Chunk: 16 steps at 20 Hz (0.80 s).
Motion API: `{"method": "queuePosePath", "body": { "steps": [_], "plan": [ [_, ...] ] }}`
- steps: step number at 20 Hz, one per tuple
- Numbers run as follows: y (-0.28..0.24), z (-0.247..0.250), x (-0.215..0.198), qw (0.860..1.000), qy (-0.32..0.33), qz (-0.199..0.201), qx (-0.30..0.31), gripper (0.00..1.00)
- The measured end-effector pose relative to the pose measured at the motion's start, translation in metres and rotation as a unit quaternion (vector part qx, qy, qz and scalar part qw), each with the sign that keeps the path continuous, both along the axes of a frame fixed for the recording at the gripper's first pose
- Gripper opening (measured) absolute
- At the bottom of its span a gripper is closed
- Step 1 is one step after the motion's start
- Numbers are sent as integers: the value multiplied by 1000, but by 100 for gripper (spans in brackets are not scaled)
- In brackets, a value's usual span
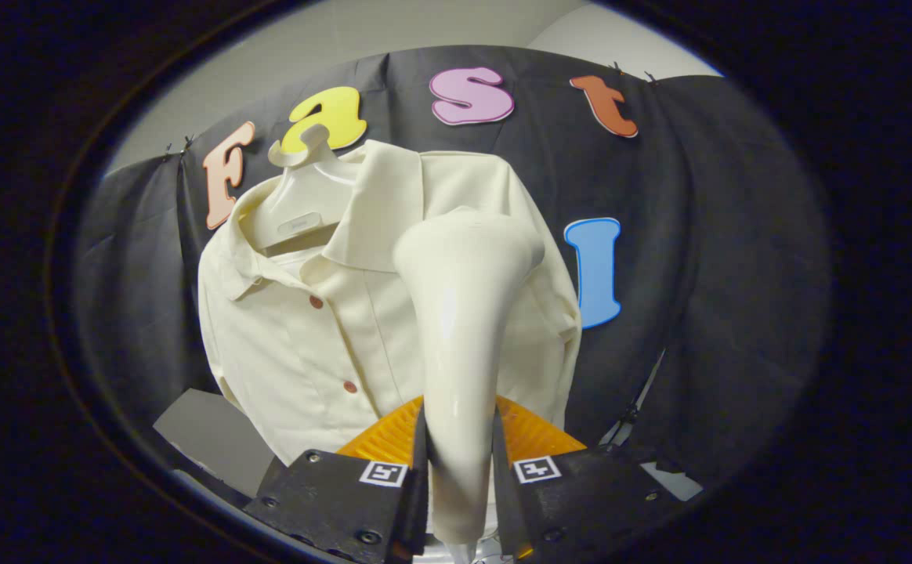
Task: Iron the clothes twice with a garment steamer, once on the left side and once on the right side.
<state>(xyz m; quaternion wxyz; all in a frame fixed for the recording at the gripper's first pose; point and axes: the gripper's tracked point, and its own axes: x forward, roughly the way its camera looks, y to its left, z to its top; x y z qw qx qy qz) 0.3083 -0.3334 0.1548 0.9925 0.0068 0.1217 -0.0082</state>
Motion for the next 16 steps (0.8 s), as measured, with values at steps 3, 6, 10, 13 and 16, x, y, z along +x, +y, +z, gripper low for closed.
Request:
{"method": "queuePosePath", "body": {
  "steps": [3,6,10,13,16],
  "plan": [
    [-4,-28,3,1000,19,-6,2,35],
    [-9,-64,-2,999,45,-15,-1,35],
    [-16,-100,-13,998,66,-17,1,35],
    [-26,-129,-24,996,88,-26,1,35],
    [-31,-155,-33,994,105,-31,9,35]
  ]
}}
